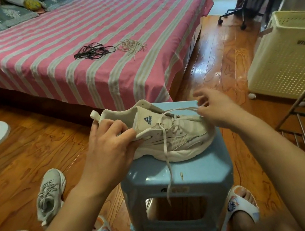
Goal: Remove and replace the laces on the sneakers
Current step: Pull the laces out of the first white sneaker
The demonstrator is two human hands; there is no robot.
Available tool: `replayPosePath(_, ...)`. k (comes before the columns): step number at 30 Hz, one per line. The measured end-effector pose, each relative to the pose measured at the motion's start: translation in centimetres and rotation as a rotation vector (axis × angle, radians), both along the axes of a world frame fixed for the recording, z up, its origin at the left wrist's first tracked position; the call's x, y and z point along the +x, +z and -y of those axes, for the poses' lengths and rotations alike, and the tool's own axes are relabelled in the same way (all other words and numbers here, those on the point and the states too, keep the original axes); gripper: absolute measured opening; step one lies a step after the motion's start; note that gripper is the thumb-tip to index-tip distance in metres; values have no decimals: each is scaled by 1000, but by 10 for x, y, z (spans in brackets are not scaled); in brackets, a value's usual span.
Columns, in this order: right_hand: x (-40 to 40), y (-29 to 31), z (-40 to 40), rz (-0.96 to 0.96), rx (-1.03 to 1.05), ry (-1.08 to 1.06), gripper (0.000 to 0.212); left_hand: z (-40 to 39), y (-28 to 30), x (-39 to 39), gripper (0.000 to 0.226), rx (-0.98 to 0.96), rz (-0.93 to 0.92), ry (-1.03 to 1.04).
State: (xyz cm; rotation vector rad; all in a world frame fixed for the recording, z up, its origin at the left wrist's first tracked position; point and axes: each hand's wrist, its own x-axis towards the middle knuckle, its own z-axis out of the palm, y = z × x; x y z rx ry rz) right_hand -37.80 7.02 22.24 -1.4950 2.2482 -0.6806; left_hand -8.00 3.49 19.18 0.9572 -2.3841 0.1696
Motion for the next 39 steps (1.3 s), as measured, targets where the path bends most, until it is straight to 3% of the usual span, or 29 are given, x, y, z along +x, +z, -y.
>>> replayPosePath(5,32,0,5,-104,-201,283,15,0,-1,-1,25,0,-15,-7)
replayPosePath(10,28,-2,12,-258,-267,273,11,1,-1,0,29,-12,-20,-10)
replayPosePath(14,9,-6,14,-292,-399,54,5,0,0,-7,28,-11,-35,18)
replayPosePath(18,21,3,11,-157,-340,0,5,2,0,-13,29,29,-32,50)
replayPosePath(21,26,40,-17,157,-114,376,12,4,1,-9,36,34,-29,31)
replayPosePath(23,25,55,-34,241,109,566,26,4,2,-9,33,31,-28,16)
replayPosePath(24,24,54,-35,228,98,543,31,5,2,-9,30,27,-28,0)
replayPosePath(27,21,29,-9,-39,-258,252,20,8,1,-5,21,19,-22,-63)
replayPosePath(30,32,11,12,-156,-211,414,26,8,0,-1,17,37,-23,-93)
replayPosePath(33,31,13,15,-73,-186,456,14,10,0,1,18,48,-29,-120)
replayPosePath(35,10,11,18,-59,-228,286,11,10,1,5,20,55,-31,-149)
replayPosePath(37,-35,-3,19,-80,-260,-173,16,9,2,9,22,59,-36,-151)
replayPosePath(39,-74,-22,4,-115,-94,-594,25,8,3,10,25,63,-31,-135)
